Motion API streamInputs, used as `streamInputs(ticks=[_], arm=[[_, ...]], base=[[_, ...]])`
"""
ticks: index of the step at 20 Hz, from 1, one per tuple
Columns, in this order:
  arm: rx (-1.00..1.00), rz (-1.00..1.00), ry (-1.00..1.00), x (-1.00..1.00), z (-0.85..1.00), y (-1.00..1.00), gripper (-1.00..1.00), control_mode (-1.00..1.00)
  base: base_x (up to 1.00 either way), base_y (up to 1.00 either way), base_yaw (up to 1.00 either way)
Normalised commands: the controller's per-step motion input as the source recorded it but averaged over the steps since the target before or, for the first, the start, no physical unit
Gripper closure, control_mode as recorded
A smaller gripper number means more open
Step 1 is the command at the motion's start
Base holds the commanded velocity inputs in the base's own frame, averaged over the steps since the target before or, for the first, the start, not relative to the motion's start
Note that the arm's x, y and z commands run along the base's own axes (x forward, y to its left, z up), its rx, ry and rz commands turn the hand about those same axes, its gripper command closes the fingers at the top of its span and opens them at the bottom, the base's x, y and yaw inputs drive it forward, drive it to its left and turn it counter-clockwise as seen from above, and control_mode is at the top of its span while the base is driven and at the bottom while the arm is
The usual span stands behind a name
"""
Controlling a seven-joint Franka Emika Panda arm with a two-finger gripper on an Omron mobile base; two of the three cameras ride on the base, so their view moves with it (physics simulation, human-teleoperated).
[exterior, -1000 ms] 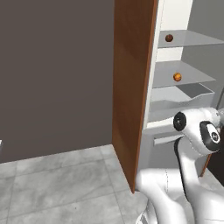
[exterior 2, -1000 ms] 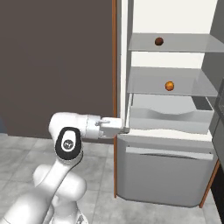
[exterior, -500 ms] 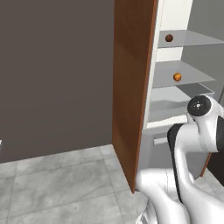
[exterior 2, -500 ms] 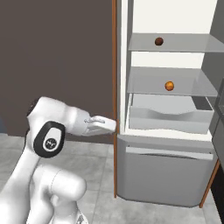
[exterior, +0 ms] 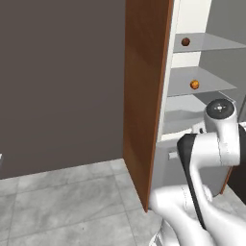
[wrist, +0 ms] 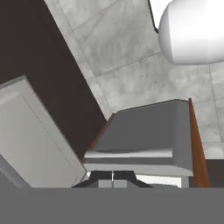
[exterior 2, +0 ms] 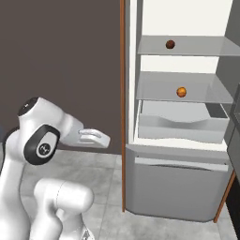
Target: Retrieve the pear and peach from the fridge and place them into the bowl on the dining table.
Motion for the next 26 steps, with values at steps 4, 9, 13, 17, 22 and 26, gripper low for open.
streamInputs(ticks=[4, 9, 13, 17, 22, 26], arm=[[0.23, 0.16, -0.11, 0.03, -0.72, 0.23, 1.00, -1.00], [0.15, 0.12, -0.09, 0.02, -0.41, 0.41, 1.00, -1.00], [0.04, 0.04, -0.02, 0.00, -0.08, 0.27, 1.00, -1.00], [0.00, 0.00, 0.00, 0.00, -0.04, 0.02, 1.00, -1.00], [0.00, 0.00, 0.00, 0.00, -0.06, 0.00, 1.00, -1.00], [0.00, 0.00, 0.00, 0.00, -0.01, 0.00, 1.00, -1.00]], base=[[0.00, 0.00, 0.00], [0.00, 0.00, 0.00], [0.00, 0.00, 0.00], [0.00, 0.00, 0.00], [0.00, 0.00, 0.00], [0.00, 0.00, 0.00]])
